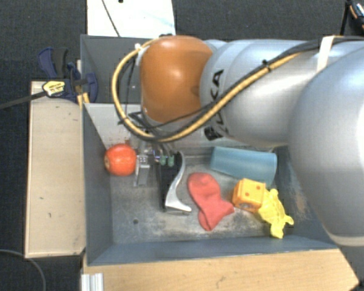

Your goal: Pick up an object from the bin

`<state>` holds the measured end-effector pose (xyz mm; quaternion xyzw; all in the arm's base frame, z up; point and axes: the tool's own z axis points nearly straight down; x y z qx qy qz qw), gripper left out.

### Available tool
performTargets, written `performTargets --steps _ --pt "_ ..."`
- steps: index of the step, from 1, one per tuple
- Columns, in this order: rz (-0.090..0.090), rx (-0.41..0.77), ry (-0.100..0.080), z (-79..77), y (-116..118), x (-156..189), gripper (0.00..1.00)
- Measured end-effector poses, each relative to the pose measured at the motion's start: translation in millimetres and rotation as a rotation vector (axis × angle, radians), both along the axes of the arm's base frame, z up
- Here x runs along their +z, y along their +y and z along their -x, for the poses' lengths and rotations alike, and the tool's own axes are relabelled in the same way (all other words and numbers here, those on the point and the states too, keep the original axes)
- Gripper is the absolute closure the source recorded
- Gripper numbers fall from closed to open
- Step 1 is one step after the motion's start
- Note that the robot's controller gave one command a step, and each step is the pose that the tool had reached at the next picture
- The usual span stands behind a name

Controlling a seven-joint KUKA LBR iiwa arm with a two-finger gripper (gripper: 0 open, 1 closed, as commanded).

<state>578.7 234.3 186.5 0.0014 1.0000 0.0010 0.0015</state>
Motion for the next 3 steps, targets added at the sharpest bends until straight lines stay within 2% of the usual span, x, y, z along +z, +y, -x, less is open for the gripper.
performTargets --steps 1,2,3 --pt "-0.003 -0.224 -0.006 -4.3 -1 -53 0.00" --pt "-0.001 -0.321 -0.015 -10.9 -4 -102 0.00" --pt "-0.002 -0.483 -0.001 -11.2 11 -69 0.00"
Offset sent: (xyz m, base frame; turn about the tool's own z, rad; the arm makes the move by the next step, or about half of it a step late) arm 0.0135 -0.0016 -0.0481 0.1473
